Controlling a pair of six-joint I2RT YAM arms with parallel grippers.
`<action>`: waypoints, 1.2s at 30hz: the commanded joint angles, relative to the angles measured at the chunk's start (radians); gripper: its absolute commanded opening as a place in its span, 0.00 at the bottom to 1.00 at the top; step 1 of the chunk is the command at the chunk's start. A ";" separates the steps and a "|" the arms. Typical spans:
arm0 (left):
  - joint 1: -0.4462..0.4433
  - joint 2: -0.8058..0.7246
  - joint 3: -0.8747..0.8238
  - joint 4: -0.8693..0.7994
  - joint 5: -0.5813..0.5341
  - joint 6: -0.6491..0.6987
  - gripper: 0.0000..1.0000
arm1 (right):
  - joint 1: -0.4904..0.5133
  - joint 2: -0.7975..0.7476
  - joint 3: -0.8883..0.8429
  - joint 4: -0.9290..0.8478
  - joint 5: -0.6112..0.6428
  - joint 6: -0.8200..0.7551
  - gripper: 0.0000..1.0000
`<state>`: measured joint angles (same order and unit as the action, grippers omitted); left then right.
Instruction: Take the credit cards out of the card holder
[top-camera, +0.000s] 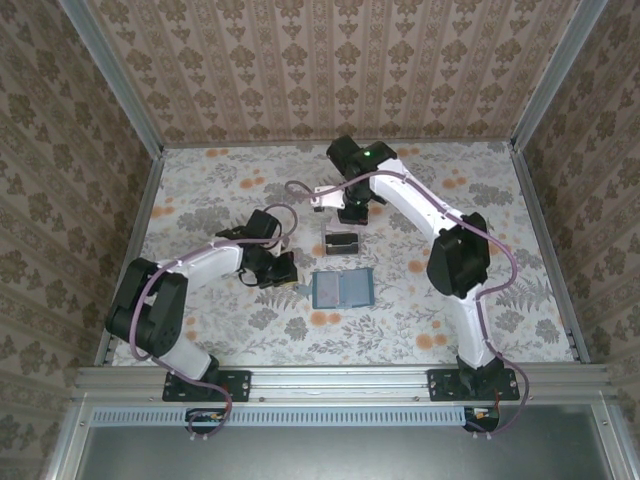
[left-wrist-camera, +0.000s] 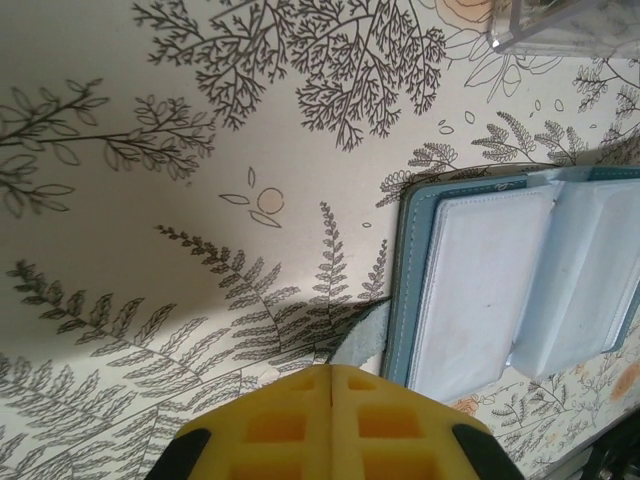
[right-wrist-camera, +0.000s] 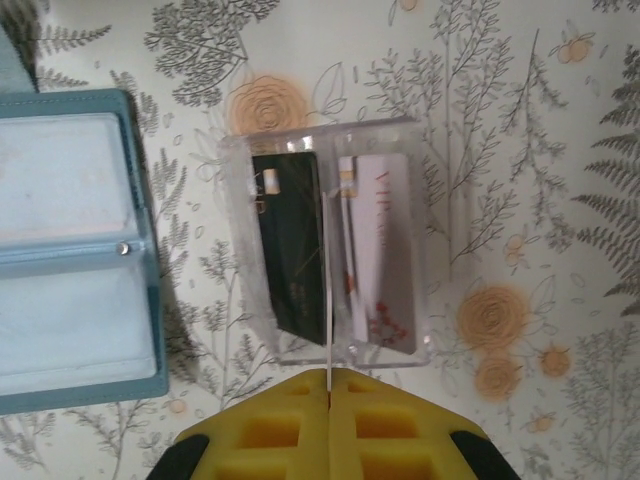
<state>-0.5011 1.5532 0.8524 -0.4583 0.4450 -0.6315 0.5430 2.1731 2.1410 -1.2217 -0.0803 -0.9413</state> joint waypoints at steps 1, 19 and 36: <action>0.016 -0.034 -0.025 -0.026 0.004 0.017 0.00 | -0.006 0.086 0.137 -0.156 0.018 -0.053 0.00; 0.039 -0.072 -0.071 -0.025 0.014 0.019 0.00 | -0.008 0.285 0.342 -0.259 0.001 -0.065 0.02; 0.039 -0.080 -0.072 -0.025 0.012 0.019 0.00 | -0.014 0.256 0.343 -0.190 0.017 -0.033 0.02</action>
<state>-0.4694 1.4921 0.7849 -0.4683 0.4484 -0.6315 0.5335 2.4241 2.4680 -1.4113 -0.0654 -0.9848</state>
